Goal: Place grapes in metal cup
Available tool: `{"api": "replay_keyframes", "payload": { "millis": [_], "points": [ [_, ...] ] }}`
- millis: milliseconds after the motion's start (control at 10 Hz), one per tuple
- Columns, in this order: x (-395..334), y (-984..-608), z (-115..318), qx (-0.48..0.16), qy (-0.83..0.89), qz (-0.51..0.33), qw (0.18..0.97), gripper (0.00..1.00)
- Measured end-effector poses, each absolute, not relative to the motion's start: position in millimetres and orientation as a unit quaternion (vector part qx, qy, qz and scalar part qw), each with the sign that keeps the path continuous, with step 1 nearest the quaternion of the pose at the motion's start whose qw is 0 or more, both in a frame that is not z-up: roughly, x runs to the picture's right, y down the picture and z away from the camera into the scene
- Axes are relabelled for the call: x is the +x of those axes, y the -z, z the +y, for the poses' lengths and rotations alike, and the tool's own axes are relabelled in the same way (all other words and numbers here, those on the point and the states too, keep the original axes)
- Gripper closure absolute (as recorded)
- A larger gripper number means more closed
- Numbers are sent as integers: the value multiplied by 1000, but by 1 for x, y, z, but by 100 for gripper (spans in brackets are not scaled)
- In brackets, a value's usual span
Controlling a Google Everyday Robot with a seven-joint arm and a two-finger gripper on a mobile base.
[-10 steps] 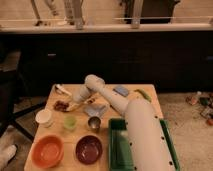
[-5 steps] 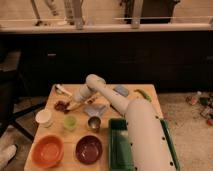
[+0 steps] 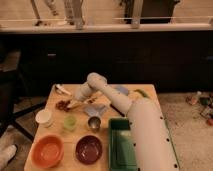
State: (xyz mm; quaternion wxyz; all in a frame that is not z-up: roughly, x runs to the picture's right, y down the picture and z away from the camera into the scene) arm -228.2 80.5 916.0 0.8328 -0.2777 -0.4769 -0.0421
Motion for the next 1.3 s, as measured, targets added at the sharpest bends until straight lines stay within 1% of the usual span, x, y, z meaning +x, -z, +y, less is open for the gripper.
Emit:
{"api": "replay_keyframes", "payload": {
  "millis": [700,1100,1300],
  "points": [
    [-199,-853,19,-197,54,-485,850,100],
    [-182,-828,13,-180,61,-484,854,100],
    [-170,-802,10,-169,65,-480,859,100]
  ]
}}
